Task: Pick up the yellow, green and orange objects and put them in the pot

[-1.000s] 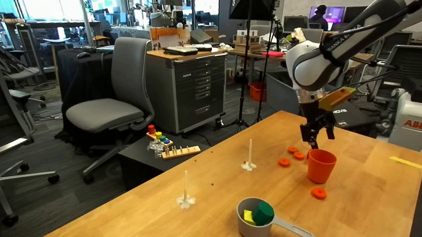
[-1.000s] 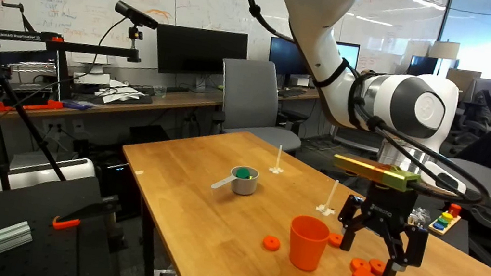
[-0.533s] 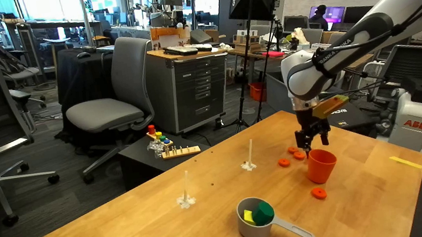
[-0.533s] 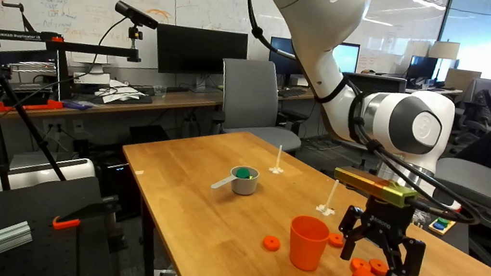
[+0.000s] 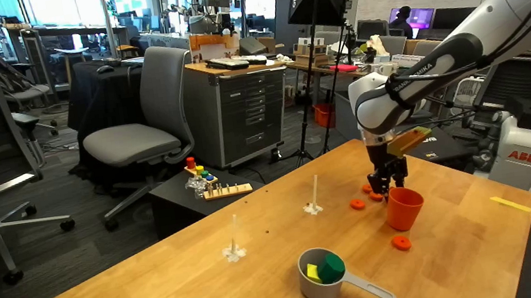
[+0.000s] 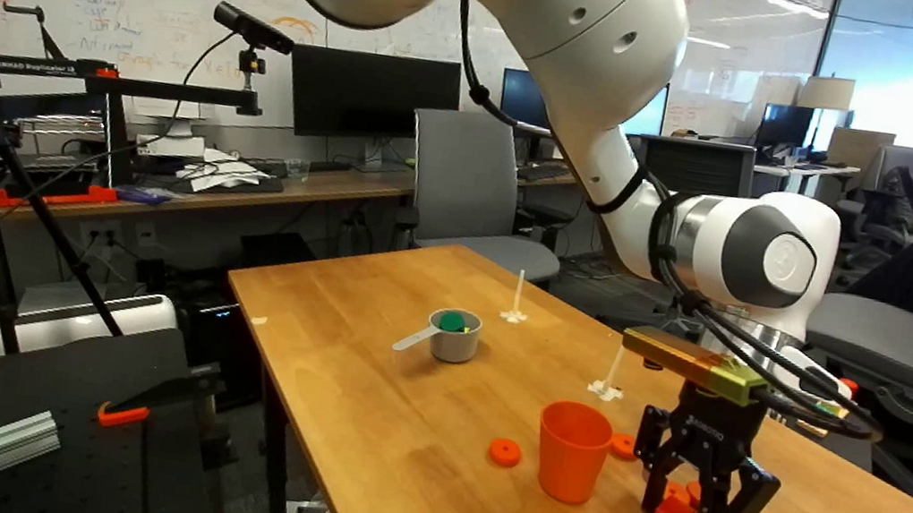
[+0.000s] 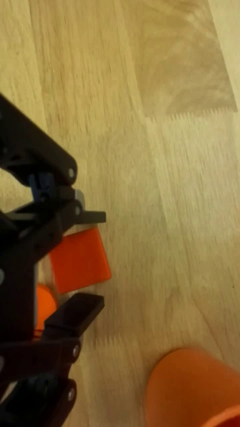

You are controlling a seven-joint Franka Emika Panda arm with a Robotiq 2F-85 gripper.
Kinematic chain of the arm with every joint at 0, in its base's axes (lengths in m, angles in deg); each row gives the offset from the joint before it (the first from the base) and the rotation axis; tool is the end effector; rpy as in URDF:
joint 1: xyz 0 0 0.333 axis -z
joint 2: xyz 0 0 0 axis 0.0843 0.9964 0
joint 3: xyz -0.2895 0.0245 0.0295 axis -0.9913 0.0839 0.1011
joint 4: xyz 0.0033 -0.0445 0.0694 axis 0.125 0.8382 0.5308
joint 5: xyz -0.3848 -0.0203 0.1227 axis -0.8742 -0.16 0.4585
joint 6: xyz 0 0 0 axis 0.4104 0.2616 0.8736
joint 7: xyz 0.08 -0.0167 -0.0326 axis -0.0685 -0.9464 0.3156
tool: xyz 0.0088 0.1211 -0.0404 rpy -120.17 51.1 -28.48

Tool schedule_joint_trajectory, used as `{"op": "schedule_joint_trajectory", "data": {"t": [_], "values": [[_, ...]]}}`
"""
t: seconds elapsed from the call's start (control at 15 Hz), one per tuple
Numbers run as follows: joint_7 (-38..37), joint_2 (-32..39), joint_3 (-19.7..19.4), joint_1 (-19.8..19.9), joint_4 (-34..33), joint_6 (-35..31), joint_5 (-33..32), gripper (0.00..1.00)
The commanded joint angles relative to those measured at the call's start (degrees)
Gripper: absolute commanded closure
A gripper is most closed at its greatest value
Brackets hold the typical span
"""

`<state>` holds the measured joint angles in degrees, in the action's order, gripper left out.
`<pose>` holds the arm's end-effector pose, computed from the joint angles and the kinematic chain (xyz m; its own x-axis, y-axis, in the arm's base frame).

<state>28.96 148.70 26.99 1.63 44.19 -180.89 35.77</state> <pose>0.6580 -0.1383 0.0165 0.9065 -0.1811 -0.3813 -0.1150 -0.9751 0.1897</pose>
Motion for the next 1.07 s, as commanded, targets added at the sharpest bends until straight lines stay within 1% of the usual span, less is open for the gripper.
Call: {"op": "schedule_joint_trajectory", "data": {"t": [0.0, 0.07, 0.13, 0.27, 0.47, 0.6, 0.73, 0.8, 1.0], "values": [[1.12, 2.16, -0.02, 0.75, -4.35, 2.44, 1.44, 0.73], [1.2, 1.81, 0.07, 0.87, -4.51, 2.89, 1.7, 0.82], [1.16, 1.42, 0.07, 0.91, -4.8, 3.43, 1.89, 0.88], [1.53, -0.57, 0.51, 1.14, -4.55, 3.75, 2.35, 0.88], [2.67, -4.84, 1.33, 0.44, -3.53, 3.41, 2.59, 0.88], [4.01, -8.38, 2.82, -0.28, -2.32, 3.17, 3.22, 0.88], [5.75, -10.89, 5.18, -0.56, -1.89, 3.74, 5.01, 0.88], [7.3, -11.62, 7.35, -0.21, -2.14, 5.21, 7.28, 0.88], [9.53, -12.23, 10.96, -1.32, -1.87, 7.81, 11.53, 0.88]]}}
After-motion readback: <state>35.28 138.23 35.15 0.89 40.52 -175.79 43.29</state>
